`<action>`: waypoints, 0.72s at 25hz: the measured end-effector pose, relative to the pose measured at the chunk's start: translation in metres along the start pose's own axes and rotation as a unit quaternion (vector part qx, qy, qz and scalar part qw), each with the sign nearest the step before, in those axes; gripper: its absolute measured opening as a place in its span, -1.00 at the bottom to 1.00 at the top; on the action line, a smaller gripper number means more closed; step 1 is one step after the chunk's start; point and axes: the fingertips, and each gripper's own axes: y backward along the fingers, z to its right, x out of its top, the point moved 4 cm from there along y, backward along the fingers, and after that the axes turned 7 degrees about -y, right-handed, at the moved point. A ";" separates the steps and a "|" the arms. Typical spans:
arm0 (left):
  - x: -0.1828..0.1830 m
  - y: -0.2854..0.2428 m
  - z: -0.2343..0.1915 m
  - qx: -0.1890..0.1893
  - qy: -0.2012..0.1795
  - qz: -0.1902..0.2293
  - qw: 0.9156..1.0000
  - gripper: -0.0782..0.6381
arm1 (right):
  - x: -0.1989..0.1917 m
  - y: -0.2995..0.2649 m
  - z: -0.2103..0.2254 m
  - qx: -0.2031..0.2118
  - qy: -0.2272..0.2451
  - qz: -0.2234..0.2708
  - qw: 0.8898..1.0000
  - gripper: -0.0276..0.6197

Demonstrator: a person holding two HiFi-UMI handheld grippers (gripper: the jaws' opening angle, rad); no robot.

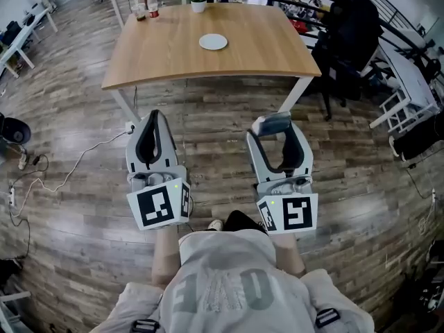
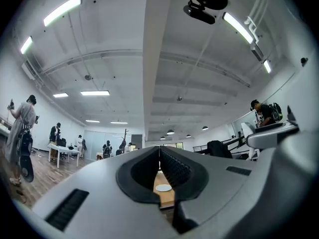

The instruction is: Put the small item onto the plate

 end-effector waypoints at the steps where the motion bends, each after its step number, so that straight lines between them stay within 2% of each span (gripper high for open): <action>1: -0.004 -0.004 -0.005 0.002 0.004 -0.001 1.000 -0.76 | -0.001 -0.003 0.000 -0.005 0.003 0.000 1.000 0.05; 5: -0.020 -0.023 -0.016 0.000 0.024 -0.003 1.000 -0.76 | -0.007 -0.014 0.010 -0.026 0.011 -0.004 1.000 0.05; 11: -0.038 -0.062 -0.011 -0.013 0.007 0.009 1.000 -0.76 | -0.025 -0.045 0.034 -0.042 0.015 0.010 0.999 0.05; 18: -0.068 -0.165 0.000 -0.022 0.003 0.030 0.999 -0.76 | -0.055 -0.127 0.086 -0.044 0.029 0.017 0.998 0.05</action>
